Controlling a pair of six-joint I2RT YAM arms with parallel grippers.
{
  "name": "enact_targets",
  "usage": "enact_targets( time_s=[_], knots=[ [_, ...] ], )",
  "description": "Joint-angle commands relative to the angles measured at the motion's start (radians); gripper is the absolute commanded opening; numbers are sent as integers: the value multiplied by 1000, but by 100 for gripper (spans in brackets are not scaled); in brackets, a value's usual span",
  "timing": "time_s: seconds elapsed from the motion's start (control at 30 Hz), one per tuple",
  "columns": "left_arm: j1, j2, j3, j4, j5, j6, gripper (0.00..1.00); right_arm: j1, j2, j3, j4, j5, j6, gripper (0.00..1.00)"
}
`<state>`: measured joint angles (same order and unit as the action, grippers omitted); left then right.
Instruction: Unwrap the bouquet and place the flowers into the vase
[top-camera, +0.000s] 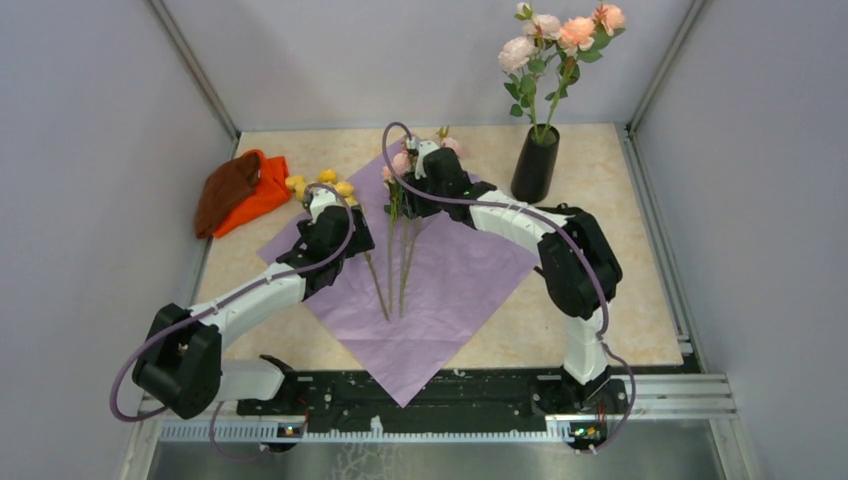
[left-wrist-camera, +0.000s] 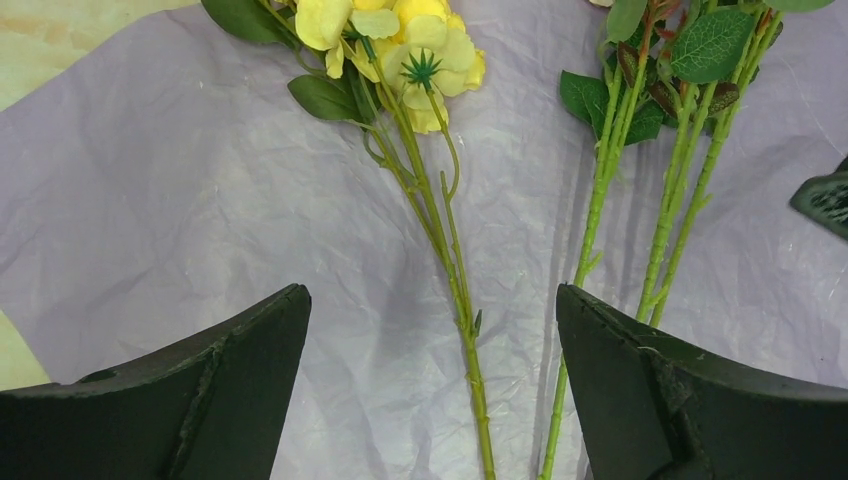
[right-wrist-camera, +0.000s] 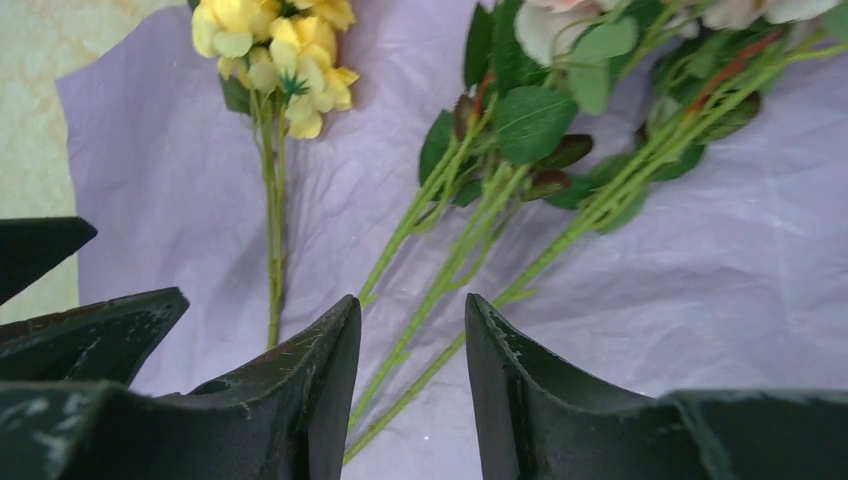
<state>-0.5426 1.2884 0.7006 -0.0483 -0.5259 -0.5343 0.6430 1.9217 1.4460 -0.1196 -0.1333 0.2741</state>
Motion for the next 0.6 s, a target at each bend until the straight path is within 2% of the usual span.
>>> enact_targets(
  time_s=[0.0,0.2,0.57],
  knots=[
    [-2,6,-7,14,-19,-3,99,23,24,0,44,-27,15,41],
    [-1,1,-15,18,-4,-6,99,27,53,-43,91,-52,29,40],
    [-2,4,-21,26,9,-8,99,33,145,27,79,-66,34,39]
  ],
)
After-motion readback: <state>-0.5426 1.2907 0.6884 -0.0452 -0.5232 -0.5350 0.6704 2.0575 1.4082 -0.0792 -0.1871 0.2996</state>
